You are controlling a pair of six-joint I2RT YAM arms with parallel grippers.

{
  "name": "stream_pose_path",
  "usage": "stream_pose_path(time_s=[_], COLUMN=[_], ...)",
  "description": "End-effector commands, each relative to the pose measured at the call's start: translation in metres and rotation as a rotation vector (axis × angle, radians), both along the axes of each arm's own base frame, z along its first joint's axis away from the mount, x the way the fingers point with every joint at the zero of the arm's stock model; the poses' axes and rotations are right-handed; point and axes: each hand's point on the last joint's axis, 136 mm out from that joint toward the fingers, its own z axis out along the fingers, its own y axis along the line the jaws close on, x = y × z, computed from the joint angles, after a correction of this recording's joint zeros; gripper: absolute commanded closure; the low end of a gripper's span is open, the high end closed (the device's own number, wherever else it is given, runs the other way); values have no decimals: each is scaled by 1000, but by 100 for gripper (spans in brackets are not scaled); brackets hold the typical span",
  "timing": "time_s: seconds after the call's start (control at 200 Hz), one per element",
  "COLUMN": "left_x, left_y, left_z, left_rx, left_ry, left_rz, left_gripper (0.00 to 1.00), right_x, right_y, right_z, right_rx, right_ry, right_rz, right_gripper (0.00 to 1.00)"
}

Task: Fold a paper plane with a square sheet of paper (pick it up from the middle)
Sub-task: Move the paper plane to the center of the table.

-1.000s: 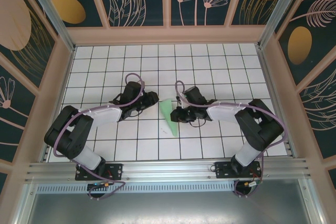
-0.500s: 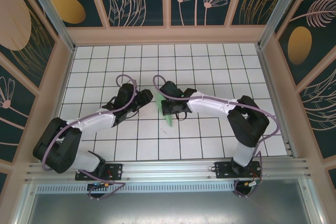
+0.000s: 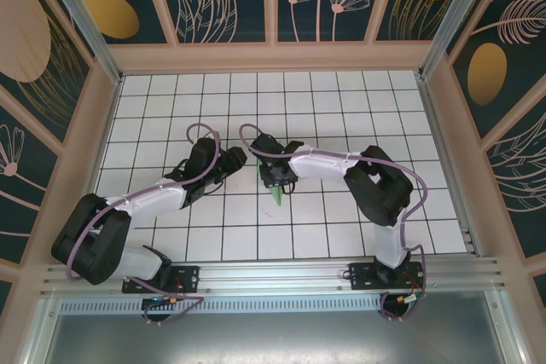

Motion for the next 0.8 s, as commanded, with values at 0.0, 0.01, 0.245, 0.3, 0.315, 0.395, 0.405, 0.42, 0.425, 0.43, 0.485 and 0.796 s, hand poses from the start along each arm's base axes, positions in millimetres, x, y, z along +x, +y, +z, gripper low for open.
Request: stream_pose_path(time_s=[0.0, 0.01, 0.245, 0.3, 0.315, 0.395, 0.405, 0.42, 0.425, 0.43, 0.485, 0.796], left_x=[-2, -2, -1, -1, -1, -2, -2, -2, -2, -2, -3, -3], left_y=[0, 0, 0, 1, 1, 6, 7, 8, 8, 8, 12, 16], left_z=[-4, -4, -6, -5, -5, -5, -6, -6, -6, -5, -5, 0], left_rx=[-2, -3, -5, -4, -3, 3, 4, 5, 6, 5, 10, 11], left_ry=[12, 12, 15, 12, 11, 8, 8, 7, 7, 4, 2, -13], left_rz=[-2, -1, 1, 9, 11, 32, 36, 40, 41, 43, 58, 76], left_gripper=[52, 52, 52, 52, 52, 52, 52, 52, 52, 52, 52, 50], right_x=[0, 0, -7, -9, -9, -10, -10, -10, -10, -10, -10, 28], right_y=[2, 2, -5, -10, -11, -13, -13, -13, -13, -13, -13, -10], right_z=[-2, -3, -31, -37, -38, -40, -40, -40, -40, -40, -42, -27], right_rx=[-13, -15, -109, -144, -153, -186, -188, -190, -192, -192, -192, -128], right_ry=[24, 26, 93, 102, 105, 93, 93, 93, 93, 93, 94, 27], right_rz=[-9, -9, -7, -9, -9, -8, -7, -7, -8, -8, -9, -91], right_gripper=[78, 78, 76, 72, 72, 72, 72, 72, 71, 72, 72, 86])
